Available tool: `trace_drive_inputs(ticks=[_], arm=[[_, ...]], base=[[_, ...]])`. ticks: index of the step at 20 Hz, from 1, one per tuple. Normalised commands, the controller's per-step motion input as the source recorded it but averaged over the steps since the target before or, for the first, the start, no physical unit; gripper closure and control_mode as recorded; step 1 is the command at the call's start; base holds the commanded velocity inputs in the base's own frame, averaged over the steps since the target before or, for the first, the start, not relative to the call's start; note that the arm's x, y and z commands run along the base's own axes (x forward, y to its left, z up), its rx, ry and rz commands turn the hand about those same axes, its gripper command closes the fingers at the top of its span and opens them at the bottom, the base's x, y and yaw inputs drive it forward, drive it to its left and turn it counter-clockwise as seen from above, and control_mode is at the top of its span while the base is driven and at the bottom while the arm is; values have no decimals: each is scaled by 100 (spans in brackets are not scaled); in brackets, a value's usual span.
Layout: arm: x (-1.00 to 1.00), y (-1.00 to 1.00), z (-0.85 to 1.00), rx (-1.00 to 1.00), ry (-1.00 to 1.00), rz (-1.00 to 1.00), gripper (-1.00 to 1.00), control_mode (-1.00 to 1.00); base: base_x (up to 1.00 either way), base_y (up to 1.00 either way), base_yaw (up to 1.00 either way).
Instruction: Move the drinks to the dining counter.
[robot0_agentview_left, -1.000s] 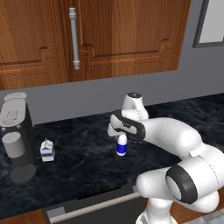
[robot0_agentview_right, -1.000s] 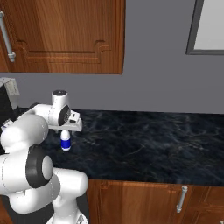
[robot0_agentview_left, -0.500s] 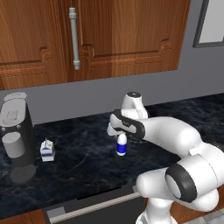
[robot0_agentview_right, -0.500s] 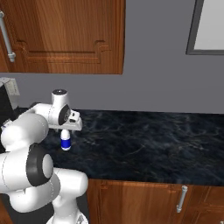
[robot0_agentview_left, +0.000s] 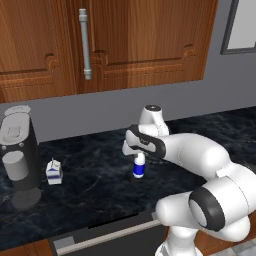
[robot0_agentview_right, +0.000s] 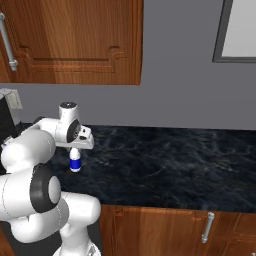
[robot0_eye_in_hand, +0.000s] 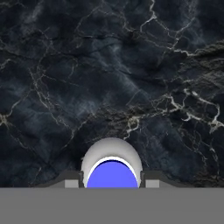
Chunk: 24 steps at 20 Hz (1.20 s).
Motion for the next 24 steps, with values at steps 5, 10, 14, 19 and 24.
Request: trace_drive_inputs(ticks=[5, 10, 14, 19, 24], arm=[[-2, 0, 0, 0, 0, 0, 100, -100], [-85, -8, 22, 0, -9, 0, 100, -100], [-74, -12, 60, 0, -10, 0, 100, -100], [-54, -4, 69, 0, -5, 0, 100, -100], [-51, -3, 70, 0, -7, 0, 100, -100]], base=[[0, 0, 0], [0, 0, 0], [0, 0, 0], [0, 0, 0], [0, 0, 0]])
